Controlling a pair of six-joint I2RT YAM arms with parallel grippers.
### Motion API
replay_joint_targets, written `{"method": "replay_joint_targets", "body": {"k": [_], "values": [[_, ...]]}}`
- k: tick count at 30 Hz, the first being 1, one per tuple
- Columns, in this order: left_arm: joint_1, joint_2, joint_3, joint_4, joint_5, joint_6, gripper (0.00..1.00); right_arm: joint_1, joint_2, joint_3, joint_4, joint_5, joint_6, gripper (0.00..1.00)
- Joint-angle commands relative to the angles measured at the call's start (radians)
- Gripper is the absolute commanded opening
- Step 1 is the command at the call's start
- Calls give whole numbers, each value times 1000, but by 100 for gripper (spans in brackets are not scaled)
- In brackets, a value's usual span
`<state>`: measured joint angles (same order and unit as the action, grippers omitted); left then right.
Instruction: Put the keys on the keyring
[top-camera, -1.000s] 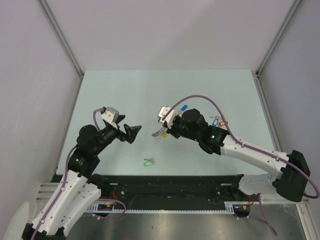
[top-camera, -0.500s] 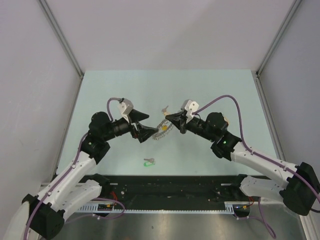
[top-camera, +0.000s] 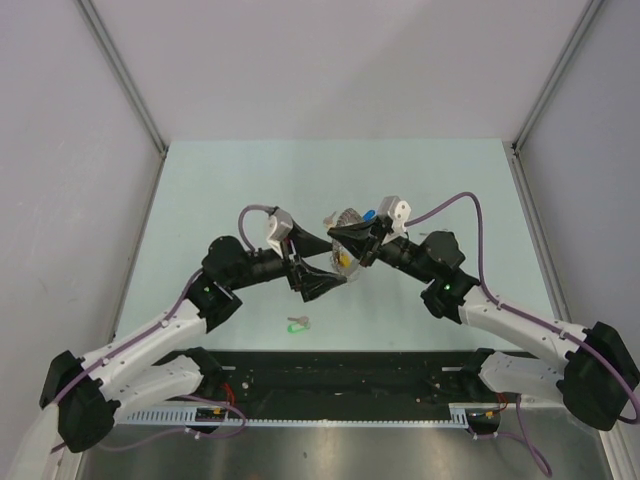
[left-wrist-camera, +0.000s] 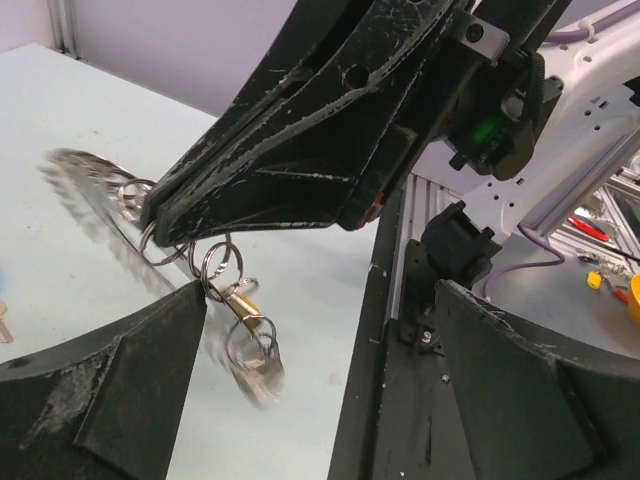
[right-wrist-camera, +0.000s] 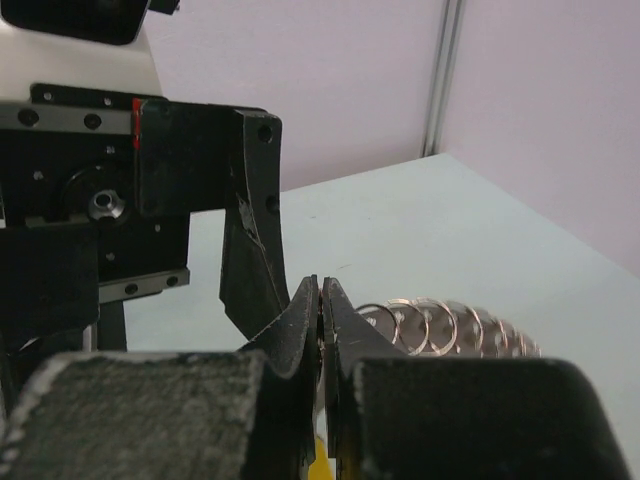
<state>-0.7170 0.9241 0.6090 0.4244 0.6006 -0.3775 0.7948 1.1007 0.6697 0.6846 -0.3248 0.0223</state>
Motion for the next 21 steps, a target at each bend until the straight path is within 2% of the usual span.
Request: {"method": "replay_joint_targets", "body": {"k": [1, 6, 15, 21], "values": [[-79, 31, -18, 163, 7, -69, 100, -12, 27, -1, 183, -31, 76, 0], [-105, 10, -3, 130, -19, -38, 100, -46, 36, -10, 214, -85, 122, 0], [-99, -224, 57, -173, -269, 204, 100, -138, 34, -28, 286, -201, 240, 0], [-41, -297, 77, -268, -403, 273, 84, -170, 51, -33, 354, -261, 313, 0]]}}
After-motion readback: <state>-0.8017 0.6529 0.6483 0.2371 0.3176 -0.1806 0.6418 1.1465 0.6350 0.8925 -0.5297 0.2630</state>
